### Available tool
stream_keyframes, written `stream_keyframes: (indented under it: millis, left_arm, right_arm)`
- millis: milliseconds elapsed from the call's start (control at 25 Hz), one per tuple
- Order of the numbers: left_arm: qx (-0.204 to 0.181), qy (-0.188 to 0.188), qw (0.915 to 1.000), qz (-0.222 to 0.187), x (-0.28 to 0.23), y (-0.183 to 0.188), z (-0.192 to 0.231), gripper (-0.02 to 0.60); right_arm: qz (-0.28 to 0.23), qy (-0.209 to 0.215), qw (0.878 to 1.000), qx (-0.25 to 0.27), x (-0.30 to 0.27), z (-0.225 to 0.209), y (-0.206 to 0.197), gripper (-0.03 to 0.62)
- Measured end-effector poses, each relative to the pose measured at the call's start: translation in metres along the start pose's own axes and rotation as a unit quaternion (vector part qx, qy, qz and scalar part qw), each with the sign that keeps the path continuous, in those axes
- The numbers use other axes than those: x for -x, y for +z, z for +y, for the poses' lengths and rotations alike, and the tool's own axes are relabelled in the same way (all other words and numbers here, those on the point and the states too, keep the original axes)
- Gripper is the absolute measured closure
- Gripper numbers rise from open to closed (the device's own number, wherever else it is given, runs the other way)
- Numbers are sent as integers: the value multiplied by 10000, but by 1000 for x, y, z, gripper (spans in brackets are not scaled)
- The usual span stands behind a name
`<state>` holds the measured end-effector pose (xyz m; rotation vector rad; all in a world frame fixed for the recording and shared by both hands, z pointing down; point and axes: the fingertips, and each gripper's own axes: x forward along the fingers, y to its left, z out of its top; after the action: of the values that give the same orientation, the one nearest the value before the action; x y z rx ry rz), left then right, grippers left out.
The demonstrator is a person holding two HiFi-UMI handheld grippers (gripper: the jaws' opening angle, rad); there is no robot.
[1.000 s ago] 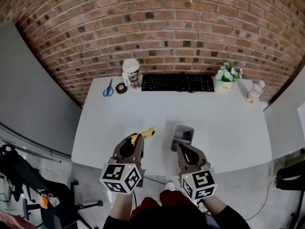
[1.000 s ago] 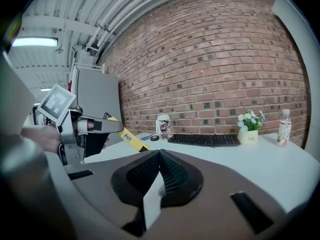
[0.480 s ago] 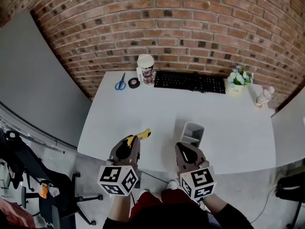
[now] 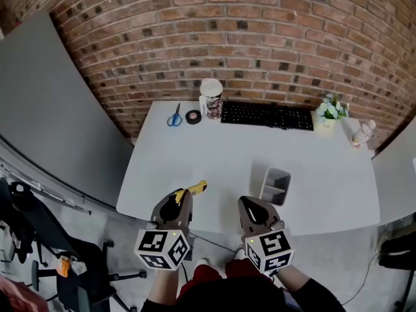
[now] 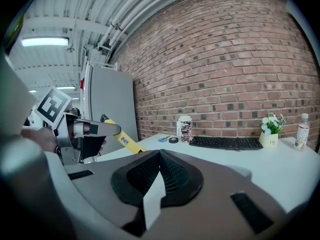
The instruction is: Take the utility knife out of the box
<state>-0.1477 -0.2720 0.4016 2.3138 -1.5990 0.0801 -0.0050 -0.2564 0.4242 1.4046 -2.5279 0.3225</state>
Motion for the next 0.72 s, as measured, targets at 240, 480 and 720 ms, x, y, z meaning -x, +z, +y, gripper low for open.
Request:
stream_keyframes:
  millis: [240,480,720]
  left_arm:
    - [-6,-70,10000,-3,16,4,27,522]
    - [20,-109,9999,-1,31,2,50,522]
    - [96,-131,9999,27,44,-5,68,522]
  right_arm:
    - [-9,-118,9999,-18,-11,28,2,586]
    - [-10,-217,9998,-2,-17,50,1,586]
    - [-8,-305,9995,40,-20,68,2,586]
